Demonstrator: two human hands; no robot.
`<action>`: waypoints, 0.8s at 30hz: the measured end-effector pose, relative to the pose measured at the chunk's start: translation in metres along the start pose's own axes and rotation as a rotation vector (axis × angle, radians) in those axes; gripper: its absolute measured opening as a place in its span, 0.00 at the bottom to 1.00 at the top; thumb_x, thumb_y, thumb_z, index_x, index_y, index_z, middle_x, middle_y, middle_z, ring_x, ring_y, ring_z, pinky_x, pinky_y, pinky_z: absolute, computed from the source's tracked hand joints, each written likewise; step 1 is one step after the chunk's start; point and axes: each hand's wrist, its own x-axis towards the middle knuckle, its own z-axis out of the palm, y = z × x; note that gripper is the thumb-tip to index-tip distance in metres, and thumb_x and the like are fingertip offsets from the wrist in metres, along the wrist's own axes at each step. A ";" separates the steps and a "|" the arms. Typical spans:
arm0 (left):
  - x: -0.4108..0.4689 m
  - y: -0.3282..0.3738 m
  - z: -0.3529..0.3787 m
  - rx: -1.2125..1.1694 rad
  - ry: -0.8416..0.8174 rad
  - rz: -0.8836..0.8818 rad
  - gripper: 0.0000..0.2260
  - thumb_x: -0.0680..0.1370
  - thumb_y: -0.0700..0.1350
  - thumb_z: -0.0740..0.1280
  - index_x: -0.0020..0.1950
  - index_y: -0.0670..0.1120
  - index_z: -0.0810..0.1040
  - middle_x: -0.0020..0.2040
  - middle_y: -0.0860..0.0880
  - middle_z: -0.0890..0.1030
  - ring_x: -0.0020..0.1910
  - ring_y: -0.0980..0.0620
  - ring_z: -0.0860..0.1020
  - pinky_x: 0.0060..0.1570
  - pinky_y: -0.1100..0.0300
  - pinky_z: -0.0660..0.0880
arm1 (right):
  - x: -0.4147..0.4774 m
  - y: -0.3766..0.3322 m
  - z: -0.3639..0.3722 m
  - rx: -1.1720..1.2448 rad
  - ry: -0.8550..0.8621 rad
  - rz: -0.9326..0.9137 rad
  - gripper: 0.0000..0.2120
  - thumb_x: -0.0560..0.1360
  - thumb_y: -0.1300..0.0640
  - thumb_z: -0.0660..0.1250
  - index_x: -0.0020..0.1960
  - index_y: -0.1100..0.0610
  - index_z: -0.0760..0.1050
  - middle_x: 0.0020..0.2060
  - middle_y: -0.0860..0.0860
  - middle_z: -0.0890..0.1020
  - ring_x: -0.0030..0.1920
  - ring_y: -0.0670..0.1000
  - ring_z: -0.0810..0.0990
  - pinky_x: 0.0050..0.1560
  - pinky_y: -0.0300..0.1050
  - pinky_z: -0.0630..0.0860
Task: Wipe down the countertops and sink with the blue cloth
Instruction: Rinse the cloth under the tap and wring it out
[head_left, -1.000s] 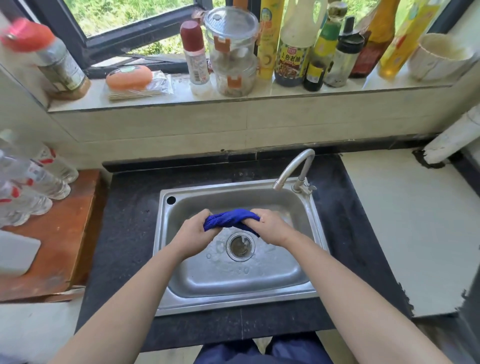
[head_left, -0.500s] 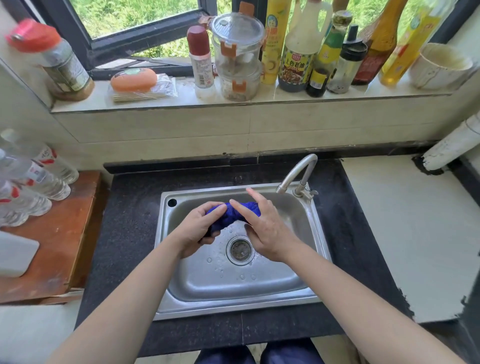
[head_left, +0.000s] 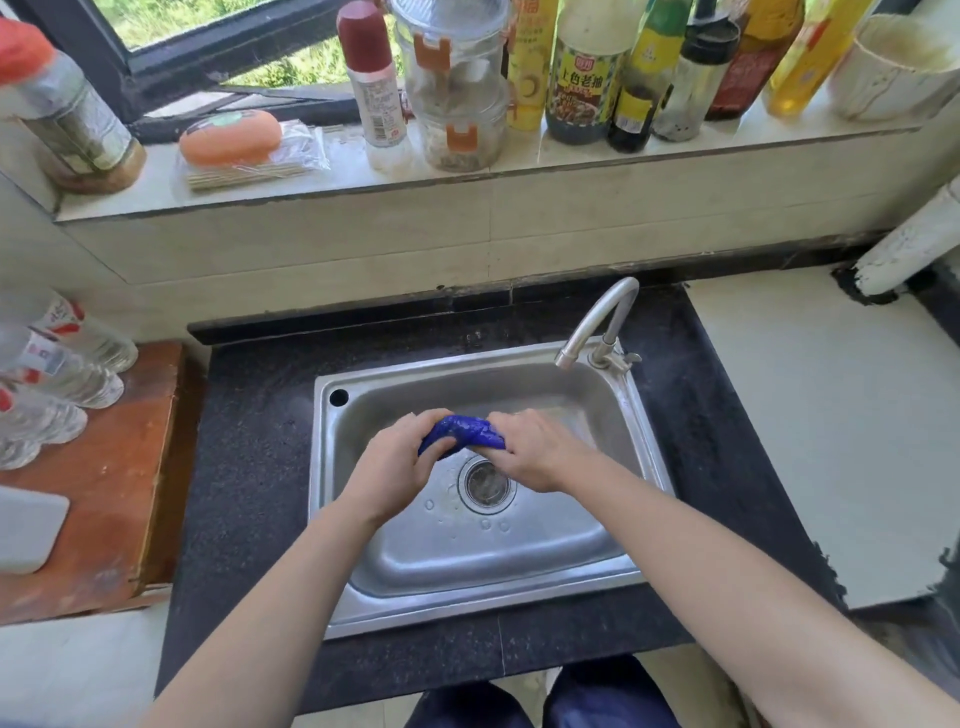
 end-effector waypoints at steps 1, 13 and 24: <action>0.000 -0.002 0.003 -0.023 0.032 -0.013 0.11 0.81 0.49 0.65 0.63 0.54 0.76 0.48 0.53 0.81 0.48 0.52 0.79 0.52 0.53 0.76 | 0.001 -0.003 0.001 0.103 -0.013 0.037 0.19 0.79 0.37 0.59 0.43 0.53 0.70 0.38 0.53 0.81 0.41 0.58 0.79 0.37 0.50 0.67; -0.006 0.005 -0.004 -0.454 -0.045 -0.274 0.02 0.78 0.47 0.70 0.50 0.53 0.80 0.33 0.54 0.80 0.28 0.55 0.75 0.30 0.62 0.72 | -0.008 0.007 -0.003 0.215 0.055 -0.094 0.16 0.78 0.41 0.65 0.62 0.48 0.75 0.54 0.48 0.73 0.50 0.53 0.78 0.52 0.50 0.75; -0.007 0.034 -0.037 -0.654 -0.130 -0.251 0.21 0.72 0.51 0.76 0.63 0.60 0.76 0.57 0.51 0.81 0.47 0.41 0.82 0.43 0.48 0.79 | -0.023 -0.004 -0.020 0.085 0.516 -0.431 0.22 0.78 0.58 0.67 0.72 0.56 0.73 0.72 0.63 0.67 0.68 0.60 0.71 0.70 0.50 0.70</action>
